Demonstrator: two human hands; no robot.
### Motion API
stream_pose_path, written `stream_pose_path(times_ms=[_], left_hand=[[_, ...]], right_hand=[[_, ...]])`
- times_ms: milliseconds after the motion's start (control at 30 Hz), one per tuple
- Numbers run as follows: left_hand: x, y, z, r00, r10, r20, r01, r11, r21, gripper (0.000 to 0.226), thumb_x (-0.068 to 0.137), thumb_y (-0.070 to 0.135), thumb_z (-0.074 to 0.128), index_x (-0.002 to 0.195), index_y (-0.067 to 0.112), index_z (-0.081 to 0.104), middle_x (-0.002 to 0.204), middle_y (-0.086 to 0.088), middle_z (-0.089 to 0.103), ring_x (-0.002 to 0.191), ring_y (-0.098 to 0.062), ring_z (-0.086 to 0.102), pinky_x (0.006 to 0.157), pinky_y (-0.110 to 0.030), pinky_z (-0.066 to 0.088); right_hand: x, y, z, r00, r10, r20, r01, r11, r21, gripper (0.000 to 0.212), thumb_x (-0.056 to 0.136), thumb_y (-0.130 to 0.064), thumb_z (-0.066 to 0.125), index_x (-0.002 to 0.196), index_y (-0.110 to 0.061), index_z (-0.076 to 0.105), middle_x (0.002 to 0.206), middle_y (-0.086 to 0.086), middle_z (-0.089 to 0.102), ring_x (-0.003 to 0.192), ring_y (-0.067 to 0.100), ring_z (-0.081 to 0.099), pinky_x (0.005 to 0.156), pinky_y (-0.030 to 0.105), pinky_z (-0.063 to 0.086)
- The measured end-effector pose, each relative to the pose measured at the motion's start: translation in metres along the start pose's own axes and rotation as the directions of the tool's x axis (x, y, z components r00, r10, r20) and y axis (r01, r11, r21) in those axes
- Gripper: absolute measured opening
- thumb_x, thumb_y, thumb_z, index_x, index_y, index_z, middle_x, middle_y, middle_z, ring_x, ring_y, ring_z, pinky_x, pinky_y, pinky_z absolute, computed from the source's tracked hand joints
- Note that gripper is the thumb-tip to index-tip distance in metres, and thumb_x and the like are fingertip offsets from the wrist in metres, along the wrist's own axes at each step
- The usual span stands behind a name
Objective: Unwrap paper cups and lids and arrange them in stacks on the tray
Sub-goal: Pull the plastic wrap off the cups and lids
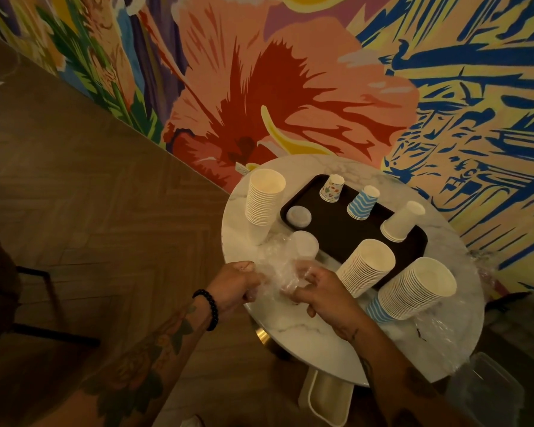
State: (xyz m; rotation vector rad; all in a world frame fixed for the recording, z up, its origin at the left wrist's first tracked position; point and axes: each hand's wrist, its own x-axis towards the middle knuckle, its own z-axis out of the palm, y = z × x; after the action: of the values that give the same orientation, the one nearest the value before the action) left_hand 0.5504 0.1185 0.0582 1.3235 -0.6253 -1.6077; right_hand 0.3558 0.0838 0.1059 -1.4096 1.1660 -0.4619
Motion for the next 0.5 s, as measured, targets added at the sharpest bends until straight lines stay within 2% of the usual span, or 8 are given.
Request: stream_pose_path(times_ms=[100, 133, 200, 267, 333, 400, 500], left_hand=[[-0.003, 0.005, -0.002, 0.999, -0.003, 0.049, 0.004, 0.999, -0.037, 0.023, 0.084, -0.002, 0.070, 0.084, 0.012, 0.051, 0.086, -0.011, 0.058, 0.072, -0.016, 0.060, 0.060, -0.027, 0.051], [-0.004, 0.006, -0.002, 0.998, -0.005, 0.060, 0.008, 0.999, -0.050, 0.020, 0.085, -0.002, 0.069, 0.085, 0.010, 0.053, 0.089, -0.011, 0.062, 0.074, -0.016, 0.063, 0.061, -0.028, 0.053], [-0.006, 0.007, -0.002, 0.998, -0.015, 0.066, 0.019, 0.999, -0.049, 0.020, 0.085, 0.000, 0.070, 0.102, 0.007, 0.061, 0.098, -0.010, 0.067, 0.080, -0.017, 0.067, 0.064, -0.029, 0.054], [-0.006, 0.005, -0.001, 0.999, -0.005, 0.053, 0.006, 1.000, -0.019, 0.021, 0.086, -0.001, 0.069, 0.104, 0.007, 0.062, 0.099, -0.011, 0.066, 0.084, -0.021, 0.064, 0.065, -0.030, 0.053], [-0.007, 0.005, 0.000, 0.999, 0.010, 0.049, -0.011, 0.999, 0.030, 0.017, 0.087, -0.007, 0.064, 0.093, 0.009, 0.061, 0.092, -0.010, 0.063, 0.077, -0.022, 0.060, 0.061, -0.028, 0.052], [-0.008, 0.006, 0.000, 0.995, 0.025, 0.100, -0.031, 0.998, 0.058, 0.022, 0.086, -0.010, 0.058, 0.080, 0.011, 0.060, 0.077, -0.006, 0.057, 0.064, -0.015, 0.054, 0.057, -0.025, 0.050], [-0.010, 0.012, -0.004, 0.980, 0.004, 0.197, 0.003, 0.999, -0.033, 0.018, 0.067, -0.005, 0.055, 0.066, 0.013, 0.059, 0.066, -0.005, 0.047, 0.062, -0.016, 0.045, 0.062, -0.027, 0.046]], right_hand=[[0.001, 0.003, 0.000, 1.000, -0.011, -0.022, 0.012, 0.999, 0.034, 0.043, 0.087, -0.023, 0.077, 0.124, -0.034, 0.059, 0.117, -0.008, 0.071, 0.073, 0.010, 0.068, 0.052, 0.024, 0.044], [0.001, 0.003, 0.000, 1.000, -0.005, -0.017, 0.005, 1.000, 0.027, 0.045, 0.087, -0.025, 0.076, 0.128, -0.031, 0.058, 0.115, -0.007, 0.072, 0.072, 0.009, 0.067, 0.053, 0.024, 0.045], [0.001, 0.003, 0.000, 1.000, 0.022, -0.003, -0.022, 1.000, 0.019, 0.046, 0.089, -0.030, 0.074, 0.131, -0.027, 0.057, 0.109, -0.006, 0.074, 0.071, 0.010, 0.067, 0.057, 0.025, 0.047], [0.001, 0.004, 0.001, 0.998, 0.056, -0.004, -0.056, 0.998, -0.016, 0.046, 0.089, -0.034, 0.073, 0.131, -0.029, 0.055, 0.107, -0.006, 0.074, 0.072, 0.009, 0.067, 0.060, 0.025, 0.050], [0.002, 0.006, 0.003, 0.998, 0.068, -0.004, -0.068, 0.996, -0.055, 0.047, 0.089, -0.034, 0.072, 0.132, -0.033, 0.052, 0.104, -0.007, 0.074, 0.071, 0.007, 0.067, 0.061, 0.023, 0.050], [0.001, 0.008, 0.003, 0.999, 0.041, 0.002, -0.041, 0.998, -0.056, 0.047, 0.090, -0.027, 0.072, 0.133, -0.030, 0.054, 0.103, -0.007, 0.073, 0.074, 0.005, 0.067, 0.060, 0.016, 0.048], [0.002, 0.011, 0.001, 0.999, 0.036, -0.001, -0.036, 0.999, -0.009, 0.047, 0.088, -0.026, 0.075, 0.131, -0.032, 0.057, 0.108, -0.008, 0.073, 0.089, 0.008, 0.068, 0.065, 0.015, 0.051]])
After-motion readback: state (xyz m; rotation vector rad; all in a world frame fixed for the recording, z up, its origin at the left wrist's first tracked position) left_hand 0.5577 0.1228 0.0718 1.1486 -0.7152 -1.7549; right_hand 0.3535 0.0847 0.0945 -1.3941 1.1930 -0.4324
